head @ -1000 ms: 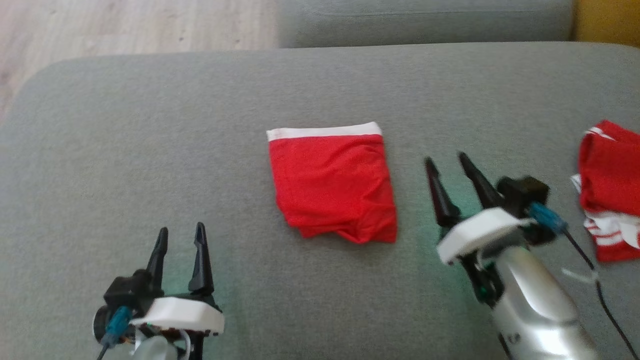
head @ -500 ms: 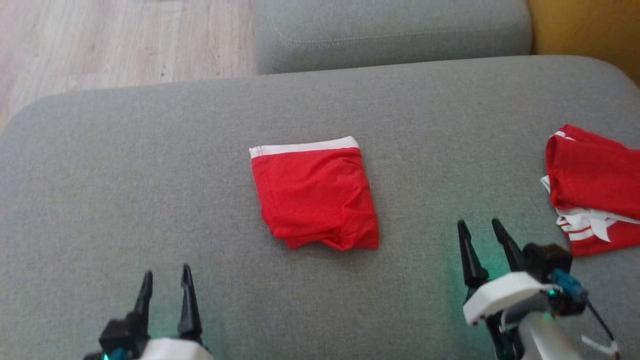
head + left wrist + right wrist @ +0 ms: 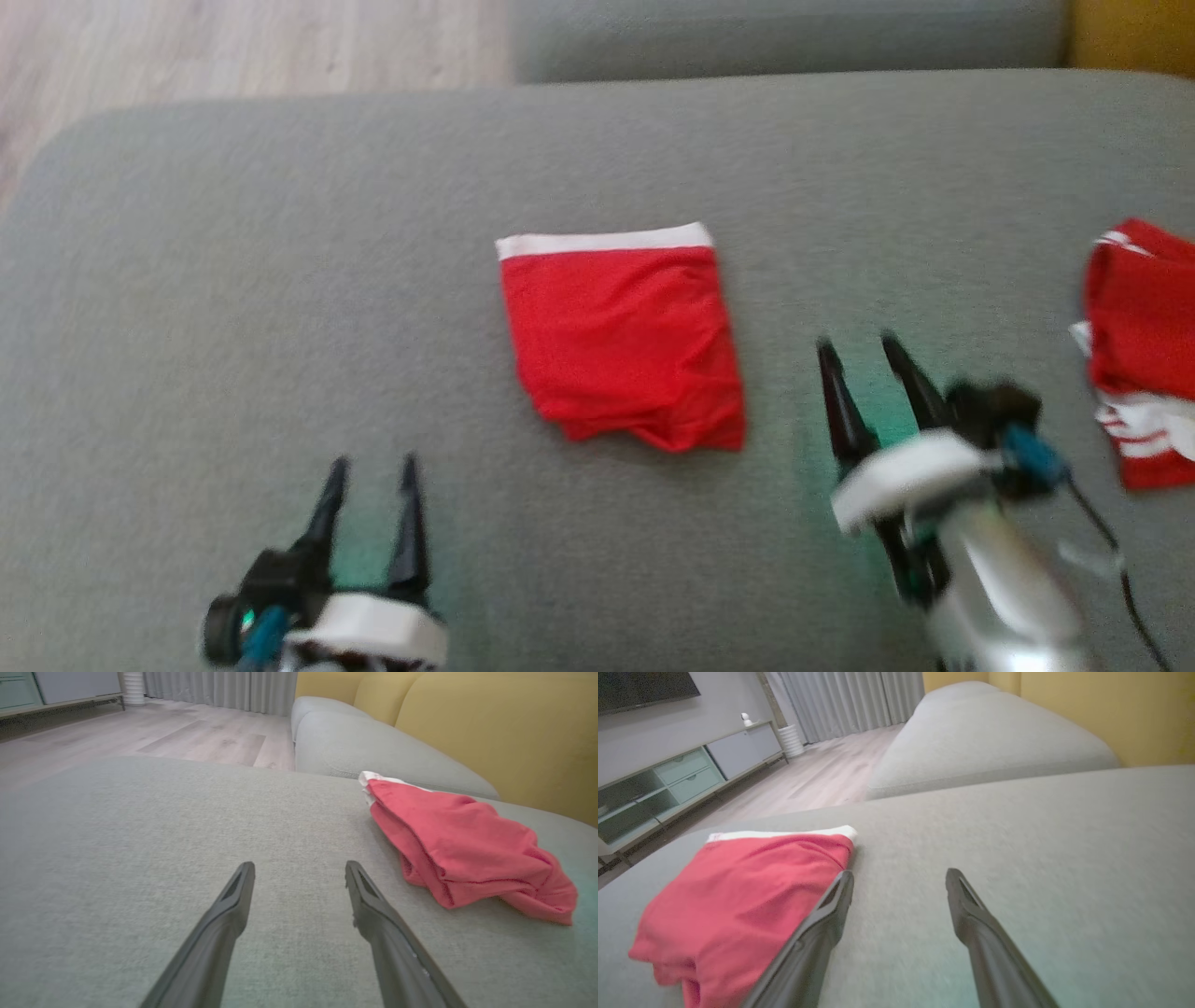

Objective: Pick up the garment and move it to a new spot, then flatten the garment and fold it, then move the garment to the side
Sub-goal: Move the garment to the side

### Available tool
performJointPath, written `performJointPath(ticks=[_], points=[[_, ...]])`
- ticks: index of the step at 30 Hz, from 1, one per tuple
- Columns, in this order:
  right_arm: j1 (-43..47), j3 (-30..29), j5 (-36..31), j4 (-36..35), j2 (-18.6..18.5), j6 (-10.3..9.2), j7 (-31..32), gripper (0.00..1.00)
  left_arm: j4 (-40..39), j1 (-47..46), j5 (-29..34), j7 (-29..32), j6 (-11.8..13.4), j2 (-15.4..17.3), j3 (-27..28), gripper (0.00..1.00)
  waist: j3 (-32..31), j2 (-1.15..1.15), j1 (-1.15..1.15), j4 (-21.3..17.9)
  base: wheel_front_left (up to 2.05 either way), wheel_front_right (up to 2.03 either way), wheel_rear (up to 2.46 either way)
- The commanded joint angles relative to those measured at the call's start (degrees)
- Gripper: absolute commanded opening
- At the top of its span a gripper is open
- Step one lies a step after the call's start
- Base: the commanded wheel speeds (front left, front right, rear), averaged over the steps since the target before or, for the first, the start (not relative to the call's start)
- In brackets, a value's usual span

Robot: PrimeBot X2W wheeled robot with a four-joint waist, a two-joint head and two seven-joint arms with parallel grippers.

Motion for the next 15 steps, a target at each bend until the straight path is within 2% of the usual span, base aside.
performJointPath(ticks=[1, 5, 12, 13, 14, 15], points=[[-4.94, 2.33, 0.55, -0.94, 0.13, -0.04, -0.62, 1.00, -1.54, -2.68, -0.75, -0.29, -0.07, 0.41, 0.21, 1.00, 3.11, 0.00, -0.02, 3.36, 0.00, 0.00, 0.00], [-10.34, 3.98, 1.59, 3.68, 0.13, -0.04, -0.62, 1.00, -1.14, -4.15, -1.70, -0.29, -0.14, 0.41, -3.58, 1.00, 5.63, 0.00, -0.02, 7.25, 0.00, 0.00, 0.00], [-16.14, 5.22, 2.54, 18.04, 0.13, -0.04, -0.33, 1.00, -0.50, -5.14, -2.81, -0.29, 0.00, 0.41, -6.03, 1.00, 7.77, 0.00, -0.02, 11.84, 0.00, 0.00, 0.00], [-16.64, 5.30, 2.52, 19.96, 0.13, -0.04, -0.15, 0.82, -0.48, -5.17, -2.82, -0.29, -0.01, 0.41, -5.96, 1.00, 7.90, 0.00, -0.02, 12.00, 0.00, 0.00, 0.00], [-17.01, 5.45, 2.90, 21.39, 0.13, -0.04, -0.15, 0.45, -0.51, -5.20, -2.84, -0.29, 0.00, 0.41, -5.87, 1.00, 8.06, 0.00, -0.02, 12.04, 0.00, 0.00, 0.00], [-17.32, 5.67, 3.27, 22.47, 0.13, -0.04, -0.20, 0.00, -0.57, -5.20, -2.85, -0.29, 0.07, 0.41, -5.73, 1.00, 8.14, 0.00, -0.02, 11.91, 0.00, 0.00, 0.00]])
